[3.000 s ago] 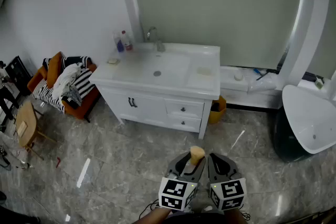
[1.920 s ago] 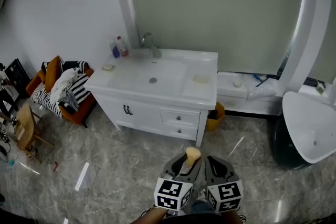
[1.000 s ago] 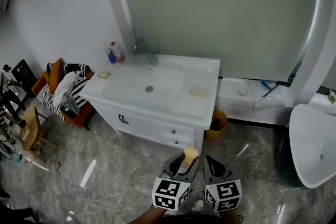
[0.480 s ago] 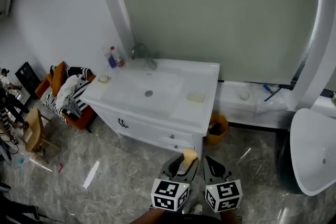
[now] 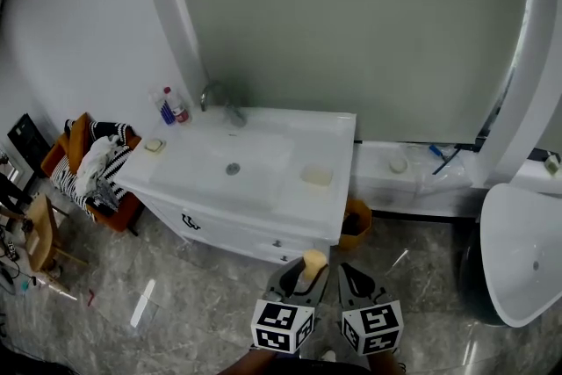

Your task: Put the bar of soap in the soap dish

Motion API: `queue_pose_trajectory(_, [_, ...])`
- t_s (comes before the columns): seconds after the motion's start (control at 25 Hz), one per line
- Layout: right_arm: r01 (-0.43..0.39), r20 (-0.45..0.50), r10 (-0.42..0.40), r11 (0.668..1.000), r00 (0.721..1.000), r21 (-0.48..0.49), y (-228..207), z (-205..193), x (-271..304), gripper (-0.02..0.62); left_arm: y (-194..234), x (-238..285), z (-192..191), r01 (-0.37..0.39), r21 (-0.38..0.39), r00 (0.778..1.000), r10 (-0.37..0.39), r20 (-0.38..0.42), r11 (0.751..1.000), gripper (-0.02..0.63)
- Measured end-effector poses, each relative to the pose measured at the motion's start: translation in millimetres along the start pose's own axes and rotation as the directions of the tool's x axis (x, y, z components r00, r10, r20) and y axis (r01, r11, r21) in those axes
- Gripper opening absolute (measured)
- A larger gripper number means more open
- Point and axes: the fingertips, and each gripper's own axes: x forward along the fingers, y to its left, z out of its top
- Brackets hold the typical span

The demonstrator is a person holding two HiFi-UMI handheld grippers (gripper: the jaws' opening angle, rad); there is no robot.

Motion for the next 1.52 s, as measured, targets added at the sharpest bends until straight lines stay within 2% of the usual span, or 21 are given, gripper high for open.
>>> queue_pose_trajectory(0.52, [0.088,-0.026,-0.088,0.996,0.996,0.014,-1,27,83,0.012,69,51,24,0.107,0.006,0.994,-0.106,-0.032,0.994,0.183])
queue_pose_trajectory(1.04, [0.192,-0.031,-0.192,0.981,0.981,0.016,14,50,152,0.012,133,75,41,0.227,0.034,0.973,-0.225,-0.056,0.973,0.182])
queue_pose_trajectory(1.52, [0.268,-0.033,-0.268,0.963,0.963,0.002,11,56,173,0.012,154,92,44,0.305,0.073,0.951,-0.300,-0.075,0.950,0.182])
